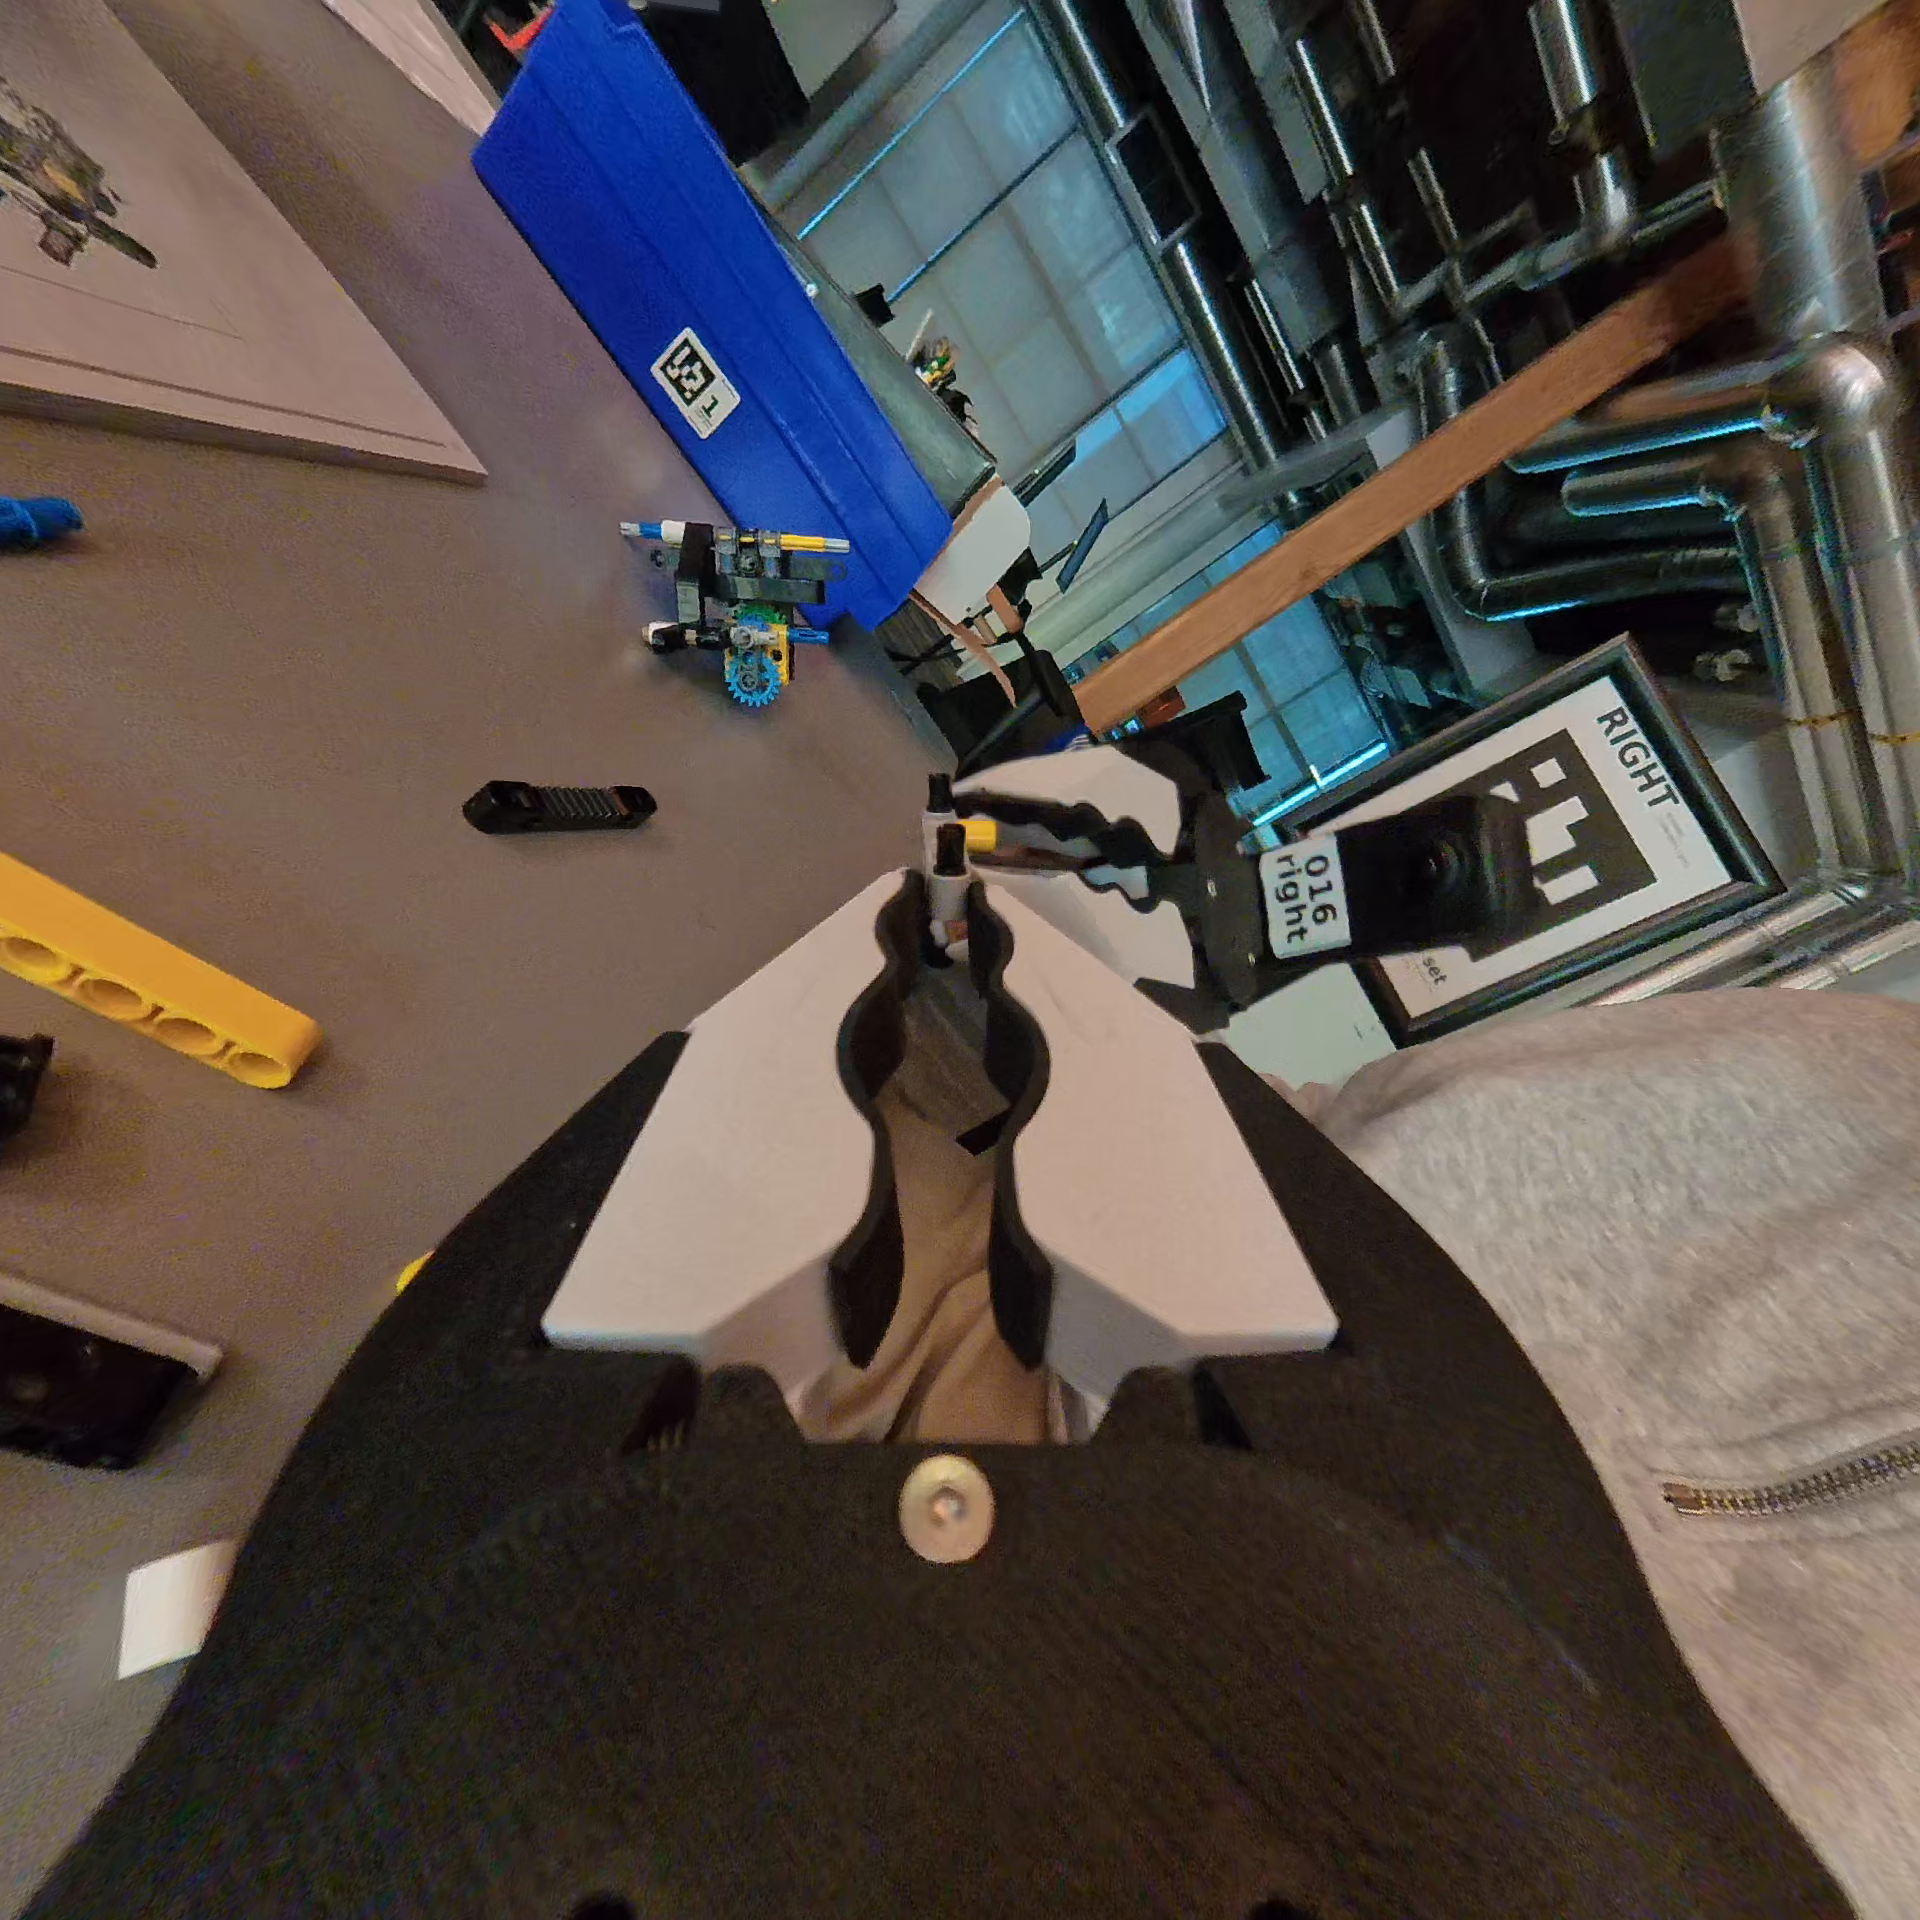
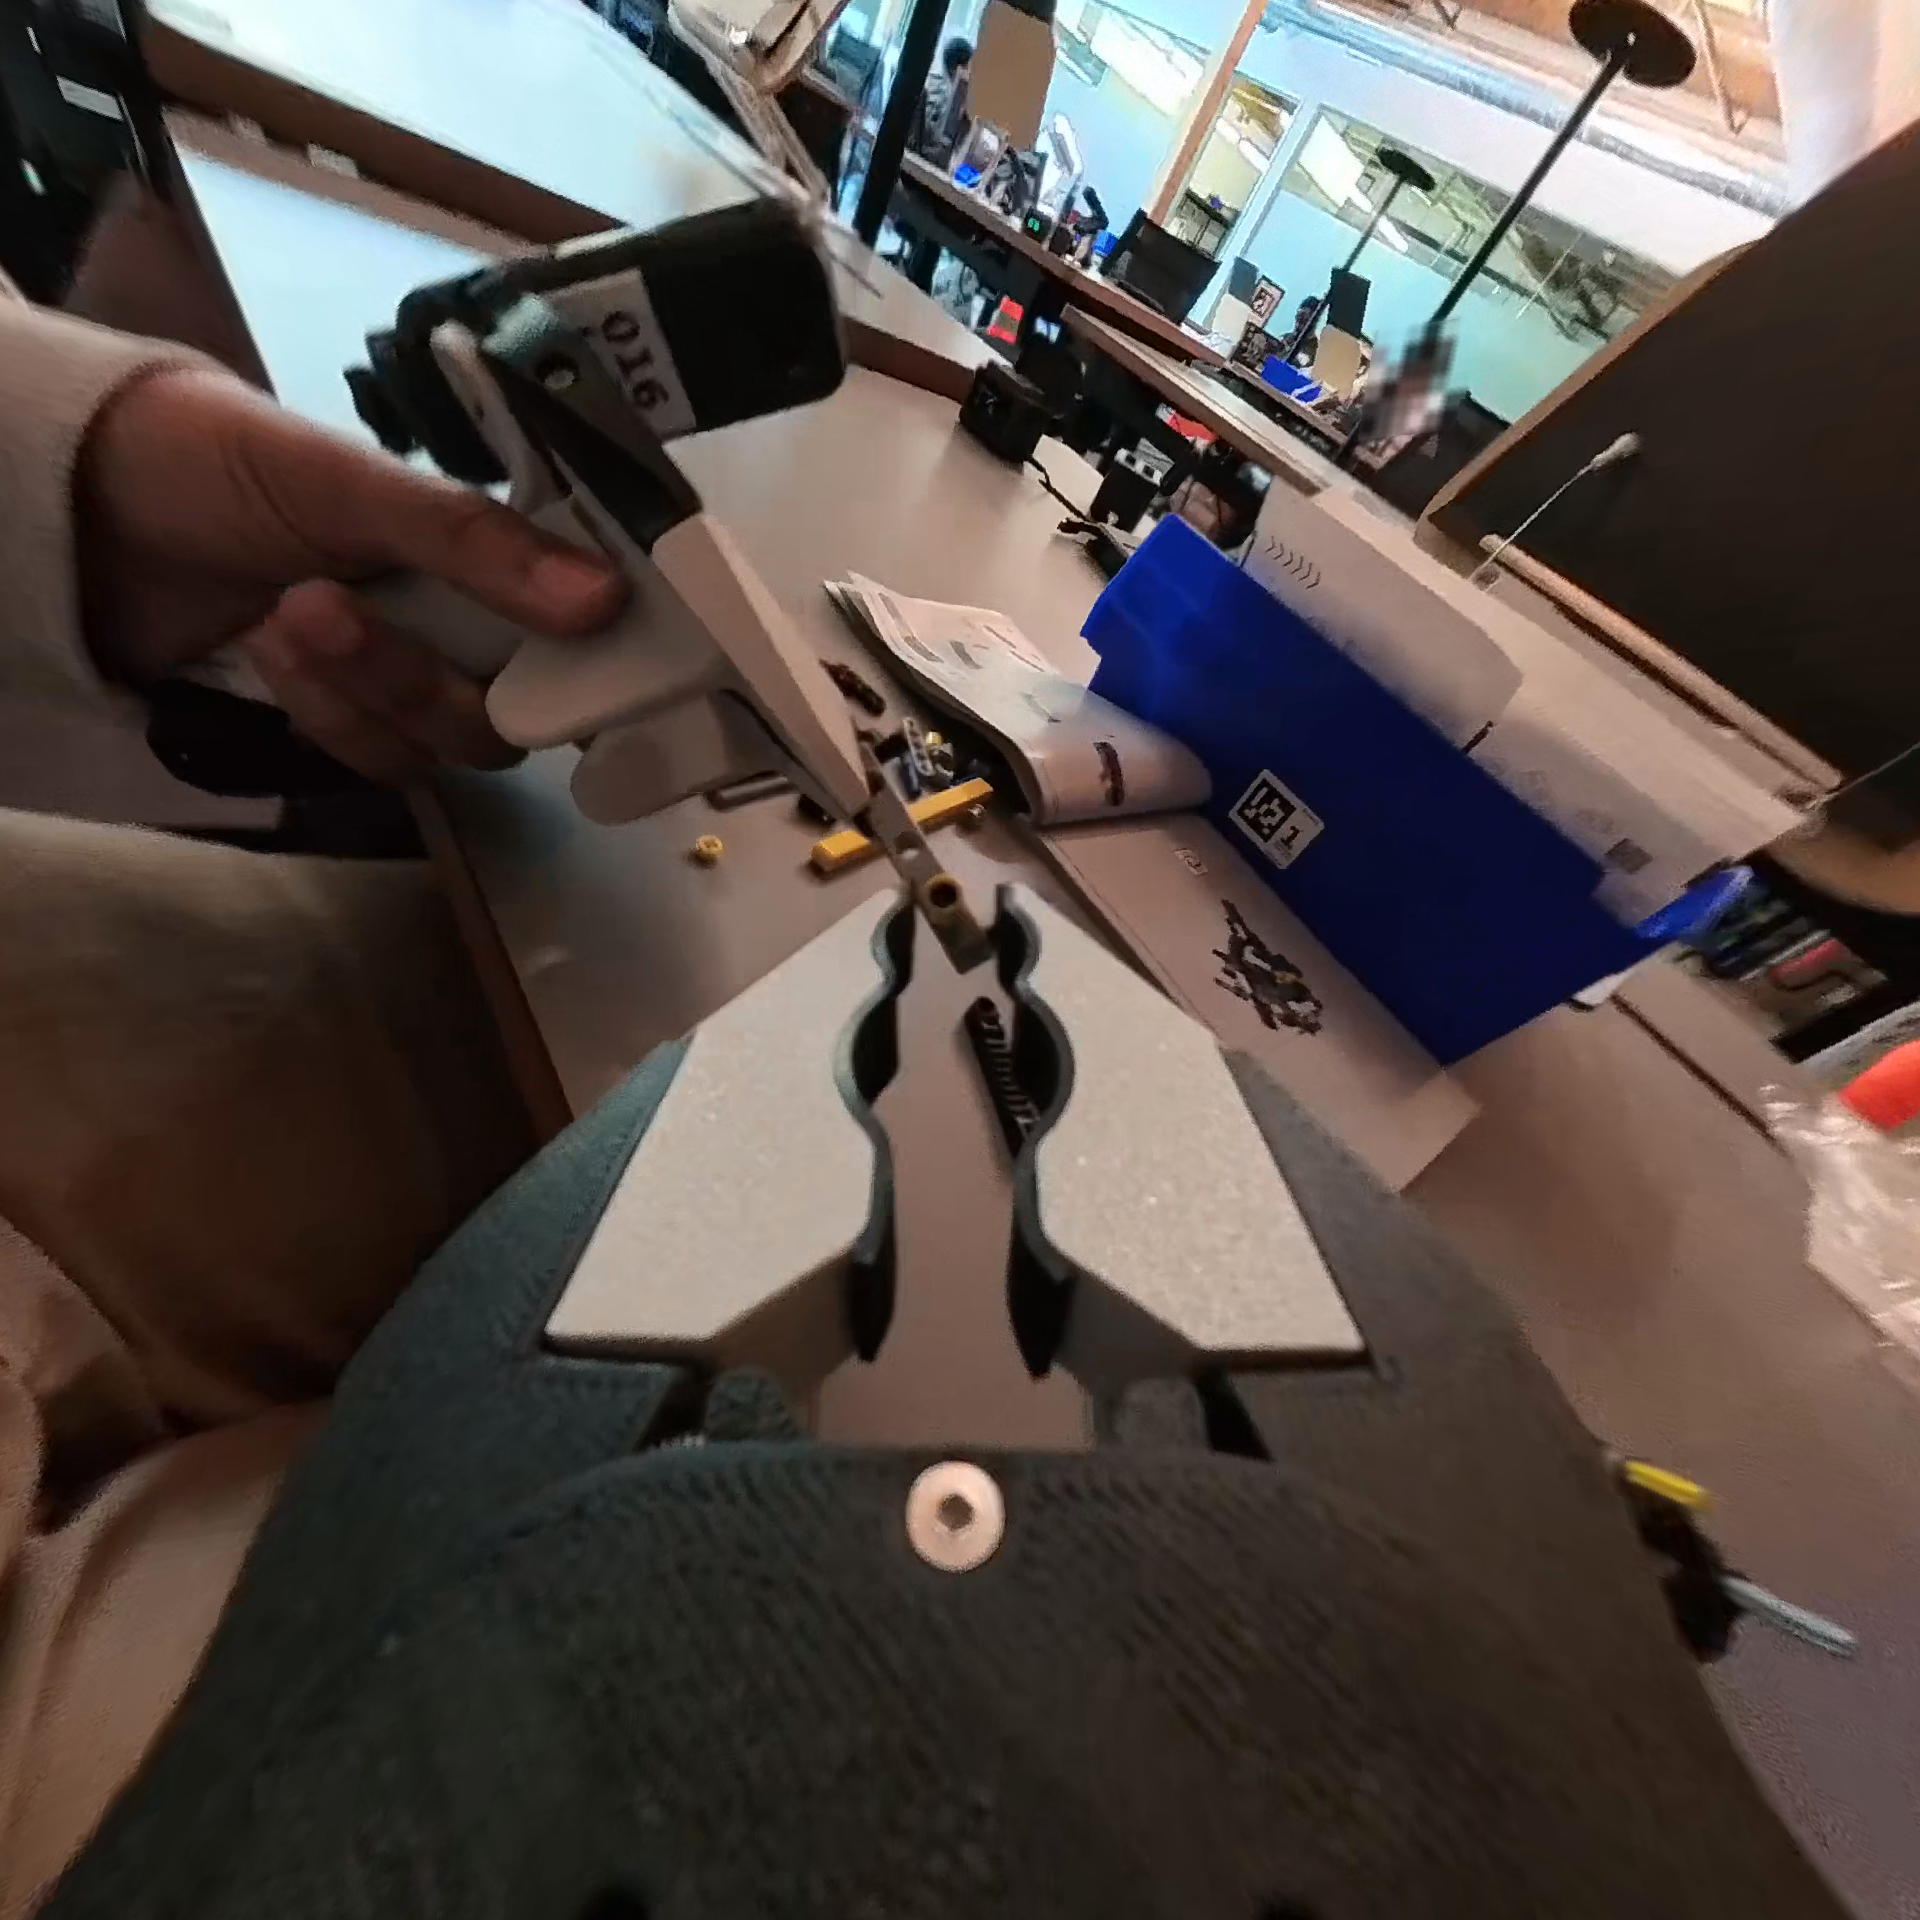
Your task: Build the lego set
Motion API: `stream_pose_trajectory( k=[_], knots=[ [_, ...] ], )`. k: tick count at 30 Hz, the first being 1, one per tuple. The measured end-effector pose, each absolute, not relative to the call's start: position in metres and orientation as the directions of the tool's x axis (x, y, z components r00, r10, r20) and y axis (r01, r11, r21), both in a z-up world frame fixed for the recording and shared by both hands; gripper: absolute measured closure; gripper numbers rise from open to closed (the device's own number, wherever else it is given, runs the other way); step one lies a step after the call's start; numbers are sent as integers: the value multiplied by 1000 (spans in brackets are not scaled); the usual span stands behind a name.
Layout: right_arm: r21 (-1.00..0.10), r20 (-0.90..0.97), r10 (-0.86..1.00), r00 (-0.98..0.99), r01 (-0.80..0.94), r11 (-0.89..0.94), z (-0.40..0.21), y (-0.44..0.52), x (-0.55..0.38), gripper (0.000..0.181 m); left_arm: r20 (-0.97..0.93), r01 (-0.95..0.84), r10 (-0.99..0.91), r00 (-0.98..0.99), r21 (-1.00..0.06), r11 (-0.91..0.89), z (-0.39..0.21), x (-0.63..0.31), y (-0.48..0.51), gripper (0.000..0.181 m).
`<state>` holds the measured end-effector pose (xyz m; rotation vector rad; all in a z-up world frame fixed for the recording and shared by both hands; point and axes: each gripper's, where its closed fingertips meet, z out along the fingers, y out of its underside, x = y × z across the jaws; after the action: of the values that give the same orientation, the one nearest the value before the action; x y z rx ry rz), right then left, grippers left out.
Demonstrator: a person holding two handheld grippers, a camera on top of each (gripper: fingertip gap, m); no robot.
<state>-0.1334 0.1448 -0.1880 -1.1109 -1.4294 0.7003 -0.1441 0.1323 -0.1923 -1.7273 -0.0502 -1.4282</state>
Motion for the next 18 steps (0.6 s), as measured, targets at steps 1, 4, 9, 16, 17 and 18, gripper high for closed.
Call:
stream_pose_trajectory(
  k=[1,4,9,16,17,18],
  knots=[
    [-917,357,930,85,221,332,-186,145,-133,159,811,530,-480,333,-583,-617,-190,-144,132,176],
    [-970,191,977,95,168,173,-180,152,-128,142,806,540,-495,324,-587,-603,-186,-145,132,176],
    [-979,-177,984,11,103,-177,-178,157,-122,140,763,507,-523,380,-645,-573,-186,-146,132,176],
    [-813,-583,800,-145,79,-578,-179,157,-120,160,629,380,-583,514,-776,-503,-189,-139,130,176],
    [-806,-591,792,-153,82,-586,-180,157,-119,163,615,367,-591,522,-788,-495,-188,-138,130,176],
    [-803,-596,789,-151,90,-590,-181,157,-118,163,605,358,-599,524,-795,-489,-188,-136,129,176]
  ],
)
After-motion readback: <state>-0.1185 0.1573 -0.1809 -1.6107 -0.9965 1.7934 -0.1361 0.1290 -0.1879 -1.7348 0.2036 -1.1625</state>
